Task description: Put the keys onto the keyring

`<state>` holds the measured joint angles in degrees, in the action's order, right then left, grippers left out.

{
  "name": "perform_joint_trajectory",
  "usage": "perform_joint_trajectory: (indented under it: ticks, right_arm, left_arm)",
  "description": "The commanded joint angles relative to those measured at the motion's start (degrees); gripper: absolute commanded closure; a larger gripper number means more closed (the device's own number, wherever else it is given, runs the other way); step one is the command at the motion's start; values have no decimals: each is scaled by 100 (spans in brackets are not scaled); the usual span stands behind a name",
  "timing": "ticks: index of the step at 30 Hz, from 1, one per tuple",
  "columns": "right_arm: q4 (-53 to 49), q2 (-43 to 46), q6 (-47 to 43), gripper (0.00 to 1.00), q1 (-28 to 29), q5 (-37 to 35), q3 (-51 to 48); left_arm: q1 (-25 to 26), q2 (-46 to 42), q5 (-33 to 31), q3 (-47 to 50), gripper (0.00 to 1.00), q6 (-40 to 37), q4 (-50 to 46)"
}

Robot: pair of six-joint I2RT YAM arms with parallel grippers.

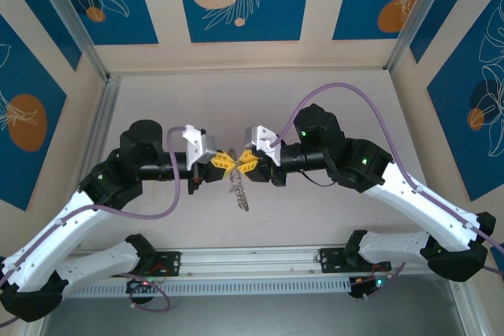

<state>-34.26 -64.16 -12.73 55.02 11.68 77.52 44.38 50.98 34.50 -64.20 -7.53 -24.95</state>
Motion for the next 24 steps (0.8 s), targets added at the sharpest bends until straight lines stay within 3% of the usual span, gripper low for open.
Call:
perform_joint_trajectory:
  ticks: [1, 9, 16, 18, 22, 24]
  right_arm:
    - [147, 97, 157, 81, -60, 238, -120]
    - [506, 248, 249, 85, -108, 349, -384]
    - [719, 413, 214, 100, -115, 423, -528]
    - [791, 495, 186, 100, -121, 377, -558]
    - [495, 456, 60, 100, -121, 114, -310]
    - [183, 306, -56, 100, -116, -67, -81]
  left_arm:
    - [41, -148, 223, 77, 100, 153, 586]
    - [34, -362, 421, 486, 100, 482, 1422]
    - [-9, -543, 698, 904, 100, 904, 2413]
    - [-4, -475, 628, 776, 100, 780, 2134]
    - [-3, -234, 235, 181, 100, 170, 712]
    - [-7, -80, -54, -239, 87, -222, -102]
